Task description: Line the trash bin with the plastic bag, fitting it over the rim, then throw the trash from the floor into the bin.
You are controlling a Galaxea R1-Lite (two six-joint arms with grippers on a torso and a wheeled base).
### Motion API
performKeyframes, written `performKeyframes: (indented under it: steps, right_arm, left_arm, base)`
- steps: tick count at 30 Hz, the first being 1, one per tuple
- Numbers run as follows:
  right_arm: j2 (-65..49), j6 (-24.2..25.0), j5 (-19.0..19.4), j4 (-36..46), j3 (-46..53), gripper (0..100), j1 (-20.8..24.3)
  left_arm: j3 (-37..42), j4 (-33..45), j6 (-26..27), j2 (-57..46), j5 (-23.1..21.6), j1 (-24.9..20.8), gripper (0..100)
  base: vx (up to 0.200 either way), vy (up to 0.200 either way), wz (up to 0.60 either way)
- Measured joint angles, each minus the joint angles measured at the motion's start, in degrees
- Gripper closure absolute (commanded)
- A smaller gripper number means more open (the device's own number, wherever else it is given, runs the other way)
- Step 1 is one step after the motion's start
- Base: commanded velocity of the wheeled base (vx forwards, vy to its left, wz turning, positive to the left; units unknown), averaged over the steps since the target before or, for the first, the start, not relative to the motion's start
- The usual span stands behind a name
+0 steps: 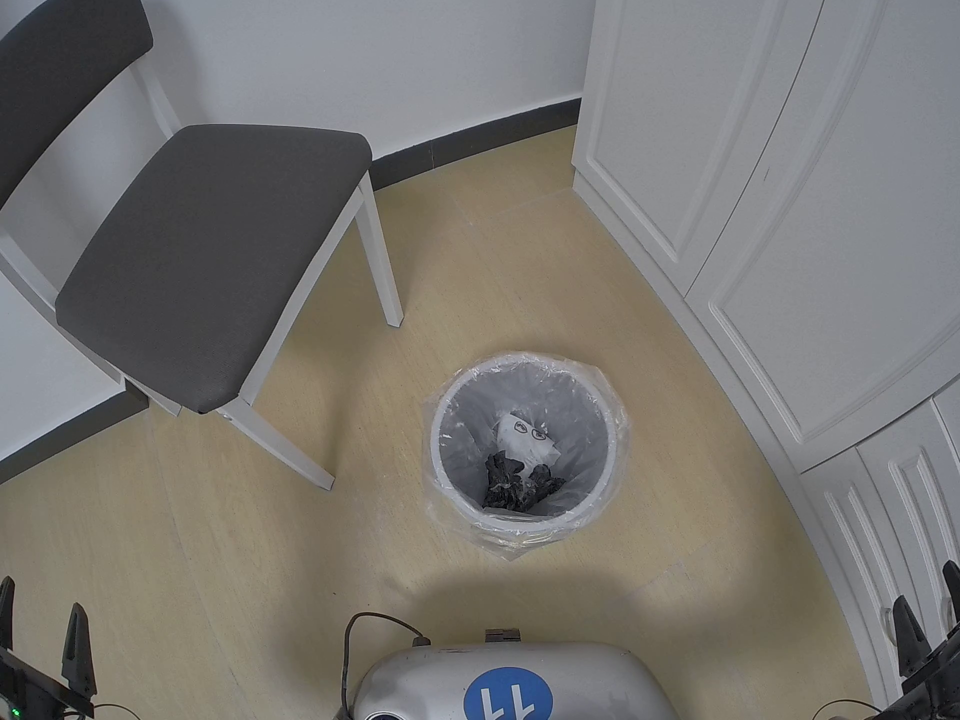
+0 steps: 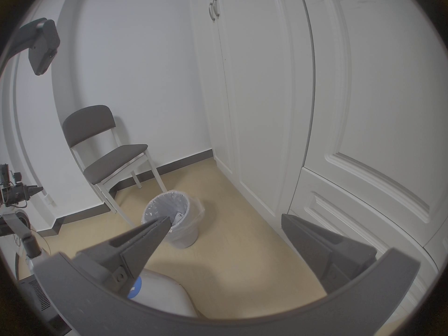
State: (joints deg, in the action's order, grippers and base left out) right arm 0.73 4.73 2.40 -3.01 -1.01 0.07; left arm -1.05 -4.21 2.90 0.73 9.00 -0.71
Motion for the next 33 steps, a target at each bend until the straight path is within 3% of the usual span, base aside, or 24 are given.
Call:
performKeyframes:
  steps: [5, 20, 26, 33]
  right_arm:
    - [0.01, -4.05, -2.54, 1.23, 0.00, 0, -0.05]
    - [0.06, -3.10, -3.82, 2.26, 0.00, 0, 0.00]
    - [0.09, -3.15, -3.82, 2.23, 0.00, 0, 0.00]
    - [0.11, -3.15, -3.84, 2.26, 0.00, 0, 0.00]
  left_arm:
    - [0.06, 0.62, 0.29, 0.01, 0.09, 0.00, 0]
    - [0.04, 1.45, -2.74, 0.06, 1.38, 0.00, 0]
    - [0.04, 1.50, -2.63, 0.09, -1.50, 0.00, 0]
    - [0.04, 5.16, -3.25, 0.11, -7.89, 0.00, 0]
  base:
    - [0.000, 0.000, 0.00]
    - [0.000, 0.000, 0.00]
    - [0.000, 0.000, 0.00]
    - [0.000, 0.000, 0.00]
